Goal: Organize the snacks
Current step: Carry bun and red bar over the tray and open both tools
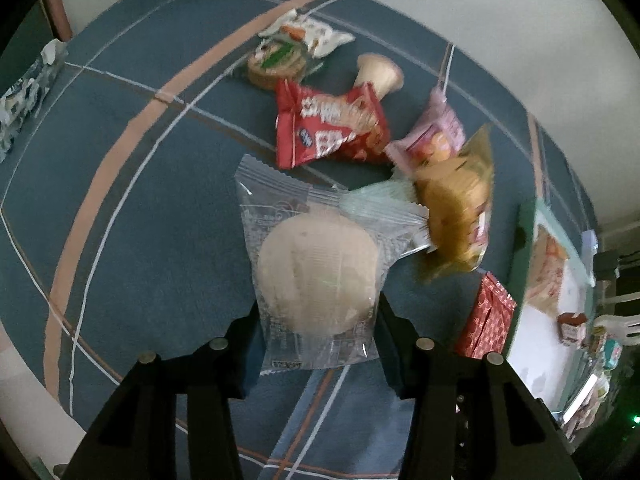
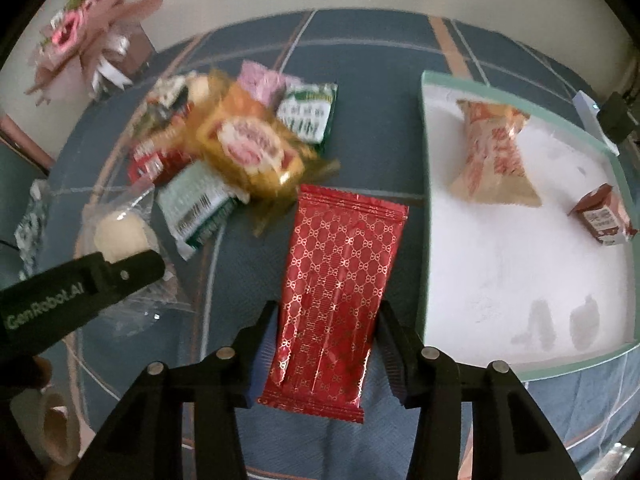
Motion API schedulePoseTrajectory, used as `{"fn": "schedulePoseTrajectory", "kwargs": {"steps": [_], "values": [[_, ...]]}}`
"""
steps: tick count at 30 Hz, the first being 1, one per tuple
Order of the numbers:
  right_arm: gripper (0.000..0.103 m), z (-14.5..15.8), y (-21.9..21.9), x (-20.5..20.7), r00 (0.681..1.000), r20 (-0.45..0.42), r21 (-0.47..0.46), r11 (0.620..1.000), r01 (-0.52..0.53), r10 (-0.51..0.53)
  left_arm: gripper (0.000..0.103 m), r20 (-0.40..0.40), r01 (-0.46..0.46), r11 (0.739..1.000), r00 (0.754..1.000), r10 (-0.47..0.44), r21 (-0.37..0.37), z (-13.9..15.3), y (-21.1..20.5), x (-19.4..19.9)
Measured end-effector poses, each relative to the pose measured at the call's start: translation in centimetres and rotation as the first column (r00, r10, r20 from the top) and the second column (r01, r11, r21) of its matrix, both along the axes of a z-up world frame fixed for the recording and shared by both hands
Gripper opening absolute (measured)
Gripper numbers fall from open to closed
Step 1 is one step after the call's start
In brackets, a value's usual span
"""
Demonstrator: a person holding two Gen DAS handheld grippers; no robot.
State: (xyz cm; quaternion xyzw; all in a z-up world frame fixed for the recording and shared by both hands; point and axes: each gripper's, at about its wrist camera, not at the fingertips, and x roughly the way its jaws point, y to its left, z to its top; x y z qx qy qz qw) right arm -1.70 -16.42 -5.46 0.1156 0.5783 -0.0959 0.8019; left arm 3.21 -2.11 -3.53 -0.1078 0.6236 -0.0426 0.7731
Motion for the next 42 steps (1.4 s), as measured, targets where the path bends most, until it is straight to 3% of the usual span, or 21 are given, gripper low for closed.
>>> {"fn": "schedulePoseTrajectory", "kwargs": {"steps": [8,13,22,31,37,42], "values": [[0.05,4.5,-1.4,-1.4,0.992,0.114,0.018,0.998,0.055,-0.056,0.05,0.135,-0.003,0.998,0.991,0.011,-0.063,4.4,1.0,-0.6],[0.05,5.4,-2.6,-2.0,0.987,0.126,0.0,0.995,0.104,-0.103,0.05,0.213,0.013,0.999,0.977,-0.001,-0.051,6.3,0.4,-0.8],[0.05,5.7,-8.5,-4.3,0.955,0.125,0.011,0.962,0.271,-0.27,0.05,0.263,0.162,0.986,0.954,-0.145,-0.045,6.8,-4.4,-1.7],[0.05,4.3,-15.8,-7.5,0.886,0.085,0.035,0.89,0.455,-0.456,0.05,0.225,0.39,0.918,0.903,-0.365,-0.076,5.0,-12.4,-4.1],[0.05,3.2,-19.8,-9.9,0.82,0.058,0.048,0.822,0.567,-0.569,0.05,0.237,0.484,0.872,0.858,-0.455,-0.077,4.6,-16.7,-5.6],[0.05,2.9,-21.5,-10.9,0.794,0.055,0.057,0.795,0.603,-0.606,0.05,0.233,0.537,0.842,0.827,-0.513,-0.051,3.3,-18.8,-6.4]]}}
